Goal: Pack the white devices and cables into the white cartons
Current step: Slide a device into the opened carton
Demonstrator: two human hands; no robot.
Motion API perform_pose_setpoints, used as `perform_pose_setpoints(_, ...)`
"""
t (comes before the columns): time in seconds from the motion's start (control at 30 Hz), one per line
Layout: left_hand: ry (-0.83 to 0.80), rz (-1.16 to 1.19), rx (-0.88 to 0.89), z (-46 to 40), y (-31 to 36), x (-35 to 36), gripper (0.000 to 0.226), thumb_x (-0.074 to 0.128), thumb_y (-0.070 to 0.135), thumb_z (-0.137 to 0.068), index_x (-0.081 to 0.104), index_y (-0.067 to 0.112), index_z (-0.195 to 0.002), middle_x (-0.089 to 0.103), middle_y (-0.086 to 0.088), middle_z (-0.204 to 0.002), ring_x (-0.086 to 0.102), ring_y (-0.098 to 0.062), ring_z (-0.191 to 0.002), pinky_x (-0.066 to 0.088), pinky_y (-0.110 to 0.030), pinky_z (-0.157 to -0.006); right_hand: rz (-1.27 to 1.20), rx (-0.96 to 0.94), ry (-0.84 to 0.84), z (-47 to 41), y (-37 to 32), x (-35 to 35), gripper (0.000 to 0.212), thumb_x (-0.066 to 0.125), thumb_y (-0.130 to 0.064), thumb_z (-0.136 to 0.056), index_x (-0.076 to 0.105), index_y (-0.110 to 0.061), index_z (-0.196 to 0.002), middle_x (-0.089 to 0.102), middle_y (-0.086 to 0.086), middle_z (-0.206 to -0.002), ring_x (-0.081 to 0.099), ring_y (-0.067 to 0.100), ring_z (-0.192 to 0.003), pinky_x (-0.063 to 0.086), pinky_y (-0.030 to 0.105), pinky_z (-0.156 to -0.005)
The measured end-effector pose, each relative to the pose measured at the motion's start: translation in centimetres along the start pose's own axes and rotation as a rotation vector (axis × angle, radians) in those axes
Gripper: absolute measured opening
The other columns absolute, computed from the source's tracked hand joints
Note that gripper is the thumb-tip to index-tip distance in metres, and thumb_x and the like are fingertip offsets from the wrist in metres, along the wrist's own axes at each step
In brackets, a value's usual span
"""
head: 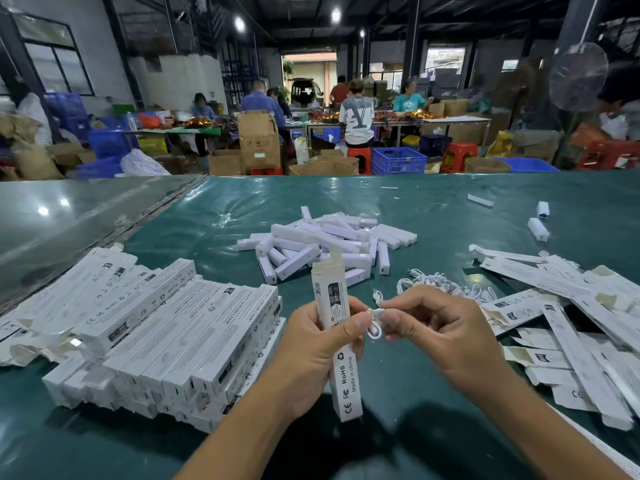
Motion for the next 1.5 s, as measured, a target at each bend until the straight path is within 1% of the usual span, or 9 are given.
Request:
perform_pose_setpoints(0.07,0.016,0.021,0.02,-0.1,0.0,0.1,0.025,0.091,0.03,-0.068,0.075,0.017,-0.082,0.068,-0.014,-0.081,0.055,-0.017,-0.059,0.048,-0.028,-0.06,0.0,0.009,-0.012,0.2,-0.2,0.2,0.038,0.086,-0.052,-0.073,0.079,-0.024,-0.097,0.075,0.006,-0.091,0.075,0.021,-0.079,0.06,0.026,-0.073)
perform_pose_setpoints(0.3,0.078,0.031,0.025,-0.1,-0.3,0.0,0.02,0.086,0.034,-0.065,0.075,0.022,-0.077,0.069,-0.008,-0.076,0.057,-0.014,-0.06,0.05,-0.025,-0.061,0.113,-0.103,0.033,0.6,-0.4,1.2,0.032,0.082,-0.054,-0.077,0.076,-0.034,-0.102,0.074,-0.003,-0.094,0.074,0.017,-0.084,0.059,0.022,-0.075)
perform_pose_setpoints(0.5,0.096,-0.037,0.056,0.1,0.0,0.2,0.016,0.087,0.03,-0.072,0.074,0.021,-0.074,0.063,-0.004,-0.062,0.056,-0.012,-0.055,0.049,-0.022,-0.057,0.042,-0.033,0.051,0.7,0.2,1.0,0.021,0.083,-0.028,-0.082,0.077,-0.028,-0.102,0.076,0.004,-0.091,0.075,0.017,-0.081,0.057,0.022,-0.075)
perform_pose_setpoints(0.7,0.165,-0.529,0.213,0.0,0.8,-0.4,0.023,0.082,0.049,-0.078,0.067,0.039,-0.092,0.065,0.008,-0.069,0.058,-0.009,-0.055,0.053,-0.026,-0.052,0.004,-0.08,0.188,0.0,-1.6,-1.0,0.019,0.078,-0.011,-0.08,0.074,-0.023,-0.094,0.075,0.006,-0.085,0.072,0.014,-0.074,0.057,0.021,-0.073)
perform_pose_setpoints(0.83,0.111,-0.789,0.272,0.1,0.2,0.1,0.031,0.076,0.047,-0.084,0.066,0.023,-0.101,0.065,-0.003,-0.074,0.058,-0.027,-0.061,0.053,-0.046,-0.058,0.141,-0.249,0.133,0.5,-3.4,-1.0,0.019,0.077,-0.013,-0.083,0.072,-0.025,-0.098,0.071,0.005,-0.093,0.071,0.024,-0.08,0.057,0.024,-0.072)
perform_pose_setpoints(0.97,0.062,-0.886,0.33,0.1,0.0,0.5,0.01,0.071,0.035,-0.09,0.061,0.038,-0.09,0.055,0.012,-0.064,0.046,-0.008,-0.054,0.043,-0.023,-0.053,0.346,-0.382,0.097,0.6,-4.1,-0.8,0.025,0.073,-0.004,-0.082,0.072,-0.021,-0.1,0.068,-0.004,-0.101,0.07,0.02,-0.083,0.056,0.023,-0.075)
perform_pose_setpoints(1.13,0.045,-0.897,0.369,0.3,0.4,0.9,0.023,0.072,0.024,-0.093,0.057,0.042,-0.089,0.052,0.02,-0.065,0.042,-0.002,-0.057,0.03,-0.009,-0.055,0.572,-0.428,0.113,0.3,-4.4,-0.8,0.024,0.074,0.0,-0.077,0.075,-0.017,-0.095,0.069,-0.01,-0.096,0.067,0.011,-0.079,0.05,0.014,-0.075)
perform_pose_setpoints(1.37,0.034,-0.939,0.392,0.5,0.4,1.3,0.009,0.074,0.018,-0.091,0.068,0.022,-0.096,0.051,0.021,-0.065,0.043,-0.001,-0.057,0.031,-0.01,-0.057,0.566,-0.299,0.142,0.3,-4.1,-1.2,0.013,0.075,-0.021,-0.083,0.071,-0.025,-0.095,0.069,-0.016,-0.083,0.063,0.006,-0.07,0.042,0.009,-0.065)
perform_pose_setpoints(1.5,0.012,-0.939,0.411,0.7,0.5,1.6,0.008,0.073,0.018,-0.091,0.069,0.018,-0.098,0.053,0.015,-0.067,0.043,-0.003,-0.057,0.032,-0.013,-0.057,0.631,-0.272,0.074,0.3,-3.8,-1.2,0.01,0.064,-0.041,-0.09,0.071,-0.034,-0.091,0.067,-0.013,-0.084,0.061,0.009,-0.08,0.04,0.014,-0.069)
Point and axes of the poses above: each hand's wrist, its own z-axis away from the middle knuckle, its own x-axis out of the palm, y = z × x, the point moved 4 cm from there along -z, towards the middle knuckle
